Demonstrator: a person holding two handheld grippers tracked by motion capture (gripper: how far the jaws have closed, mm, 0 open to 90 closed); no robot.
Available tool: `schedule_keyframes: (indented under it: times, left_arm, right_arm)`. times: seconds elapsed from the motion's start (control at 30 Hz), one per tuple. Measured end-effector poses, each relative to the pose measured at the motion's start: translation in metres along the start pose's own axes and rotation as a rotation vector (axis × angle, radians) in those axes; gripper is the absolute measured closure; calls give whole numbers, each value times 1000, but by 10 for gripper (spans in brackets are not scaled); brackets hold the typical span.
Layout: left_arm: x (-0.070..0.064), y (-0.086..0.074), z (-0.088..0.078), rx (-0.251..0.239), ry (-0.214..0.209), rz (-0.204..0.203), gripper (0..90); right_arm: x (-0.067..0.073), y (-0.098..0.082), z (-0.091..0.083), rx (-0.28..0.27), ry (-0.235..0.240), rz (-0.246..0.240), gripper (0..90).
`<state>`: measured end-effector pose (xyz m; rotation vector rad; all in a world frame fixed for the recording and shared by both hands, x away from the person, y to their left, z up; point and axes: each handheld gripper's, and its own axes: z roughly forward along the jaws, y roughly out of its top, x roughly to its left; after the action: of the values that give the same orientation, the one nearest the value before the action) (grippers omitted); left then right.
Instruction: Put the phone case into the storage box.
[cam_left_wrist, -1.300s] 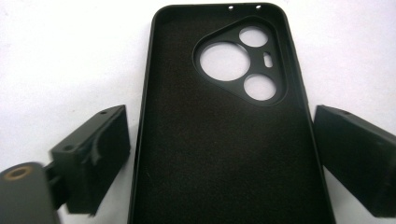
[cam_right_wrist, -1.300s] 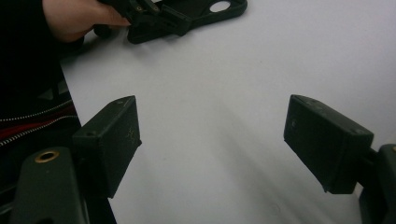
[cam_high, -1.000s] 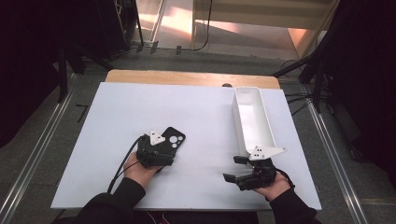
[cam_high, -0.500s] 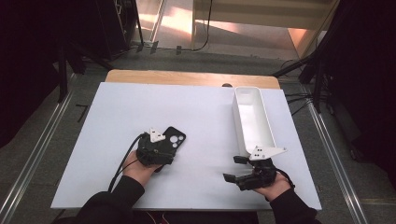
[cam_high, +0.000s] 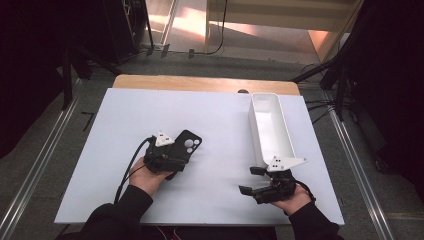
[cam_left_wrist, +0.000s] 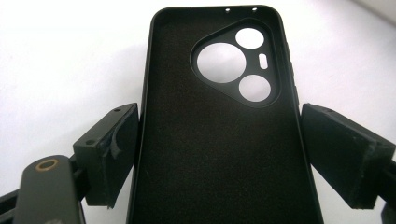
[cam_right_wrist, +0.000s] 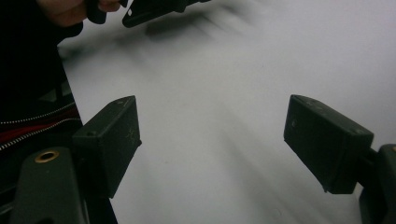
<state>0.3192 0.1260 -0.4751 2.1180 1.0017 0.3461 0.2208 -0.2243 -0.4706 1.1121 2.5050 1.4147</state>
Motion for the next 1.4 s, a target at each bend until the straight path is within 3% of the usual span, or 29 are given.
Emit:
schedule_keyframes:
  times: [0.1,0.5,0.67,0.9,1.13,1.3,1.4]
  left_arm:
    - [0,7,-4,-20,-13,12,143]
    - [7,21,-1,-79,-67,-53,144]
    - [5,24,0,-119,-66,-65,145]
    - [1,26,0,-173,-64,-80,145]
    - [-4,22,0,-220,-60,-109,145]
    - [-9,17,-1,-265,-65,-120,143]
    - [-12,14,-1,-283,-52,-105,144]
  right_arm:
    - [0,1,1,-2,-4,-9,170]
    - [4,12,2,-32,-29,-21,169]
    - [10,24,2,-52,-52,-31,169]
    - [13,37,10,-38,-66,7,170]
    - [14,54,15,-59,-73,46,170]
    - [14,66,19,-81,-72,43,183]
    - [16,72,22,-91,-80,31,183]
